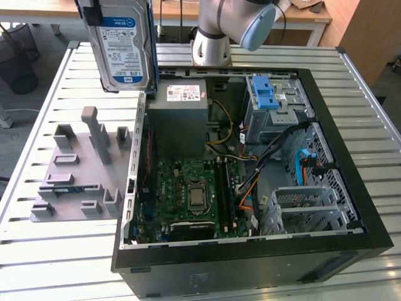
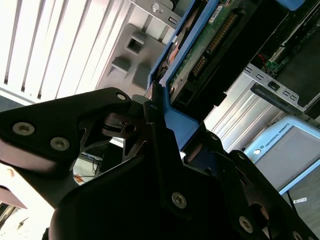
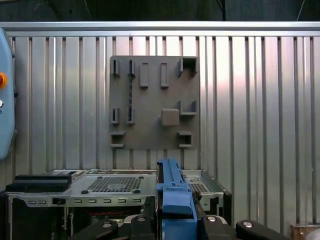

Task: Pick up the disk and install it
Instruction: 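Pick up the disk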

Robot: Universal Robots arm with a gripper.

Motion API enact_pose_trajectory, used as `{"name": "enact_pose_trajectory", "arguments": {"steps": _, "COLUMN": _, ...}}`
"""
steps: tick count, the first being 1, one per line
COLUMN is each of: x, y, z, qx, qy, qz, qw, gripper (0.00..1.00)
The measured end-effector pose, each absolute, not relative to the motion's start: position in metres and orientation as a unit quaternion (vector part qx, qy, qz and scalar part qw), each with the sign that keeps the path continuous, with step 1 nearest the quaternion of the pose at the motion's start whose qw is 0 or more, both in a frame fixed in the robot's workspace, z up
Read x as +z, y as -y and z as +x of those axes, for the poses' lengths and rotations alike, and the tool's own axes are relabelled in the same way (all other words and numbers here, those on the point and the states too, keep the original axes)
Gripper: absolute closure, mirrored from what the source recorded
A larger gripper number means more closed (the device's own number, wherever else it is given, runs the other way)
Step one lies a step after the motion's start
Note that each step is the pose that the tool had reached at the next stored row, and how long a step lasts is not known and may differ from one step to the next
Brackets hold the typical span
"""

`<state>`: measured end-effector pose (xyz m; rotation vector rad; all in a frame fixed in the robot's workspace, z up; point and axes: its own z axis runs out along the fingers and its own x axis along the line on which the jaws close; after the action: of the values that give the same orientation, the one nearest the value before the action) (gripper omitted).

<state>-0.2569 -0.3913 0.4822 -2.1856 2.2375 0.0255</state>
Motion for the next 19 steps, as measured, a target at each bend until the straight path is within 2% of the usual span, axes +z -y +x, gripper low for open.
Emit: {"name": "enact_pose_trajectory", "arguments": {"steps": 19, "x": 0.482, "y": 0.402, "z": -0.233, "qx": 0.008, "qy": -0.715, "qz": -0.699, "qw": 0.007, "gripper": 0.64}}
